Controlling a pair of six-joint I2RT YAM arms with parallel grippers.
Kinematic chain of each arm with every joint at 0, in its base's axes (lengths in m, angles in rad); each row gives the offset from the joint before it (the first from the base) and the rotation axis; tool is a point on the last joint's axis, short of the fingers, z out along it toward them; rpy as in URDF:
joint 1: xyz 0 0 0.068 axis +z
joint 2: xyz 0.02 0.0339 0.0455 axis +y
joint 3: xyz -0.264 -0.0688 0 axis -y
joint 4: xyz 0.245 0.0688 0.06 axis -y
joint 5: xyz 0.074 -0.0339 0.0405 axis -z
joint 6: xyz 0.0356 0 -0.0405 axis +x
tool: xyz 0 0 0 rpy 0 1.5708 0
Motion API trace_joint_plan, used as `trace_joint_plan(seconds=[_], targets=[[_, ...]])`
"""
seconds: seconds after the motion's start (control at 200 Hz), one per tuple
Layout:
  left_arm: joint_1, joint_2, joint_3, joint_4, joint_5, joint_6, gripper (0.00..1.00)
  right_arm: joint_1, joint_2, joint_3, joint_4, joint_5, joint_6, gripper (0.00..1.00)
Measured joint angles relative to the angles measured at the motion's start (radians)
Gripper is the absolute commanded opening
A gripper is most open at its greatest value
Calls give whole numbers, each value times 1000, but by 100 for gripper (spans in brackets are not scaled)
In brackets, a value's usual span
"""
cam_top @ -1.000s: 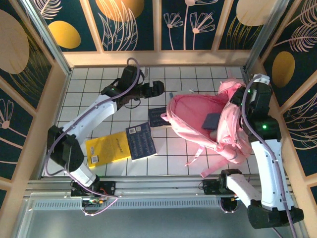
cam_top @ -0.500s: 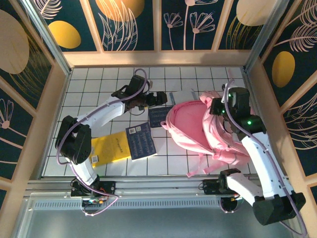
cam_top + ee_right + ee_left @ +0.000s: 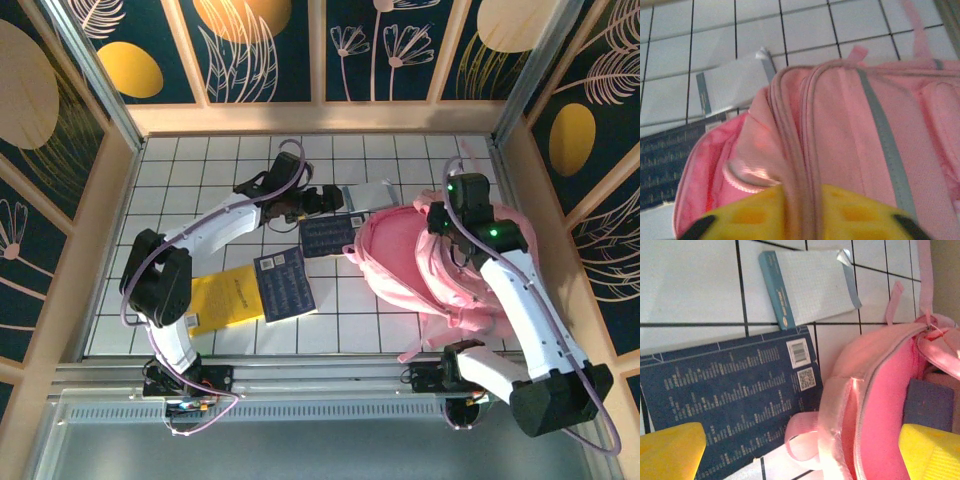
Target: Pack the student bag
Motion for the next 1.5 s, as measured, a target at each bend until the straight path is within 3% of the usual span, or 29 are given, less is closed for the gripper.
trace_joint_plan(seconds=[0.105, 0.195, 0.46, 0.746, 1.051, 1.306, 1.502], targets=[[7, 5, 31, -18, -32, -2, 99, 22, 42, 0, -20, -39, -18, 66], [19, 8, 53, -30, -51, -2, 98, 42, 52, 1, -26, -98, -31, 75], [53, 87, 169, -60, -93, 3, 99, 39, 163, 152, 103, -226, -1, 69], [62, 220, 251, -28, -4, 10, 99, -43, 640, 352, 234, -312, 62, 62], [62, 336, 286, 39, 93, 2, 99, -107, 1008, 581, 192, -322, 51, 61], [62, 397, 332, 37, 88, 10, 99, -98, 1178, 772, 148, -307, 2, 61], [62, 447, 384, 11, 65, 29, 99, -89, 1260, 804, 113, -315, -25, 56]])
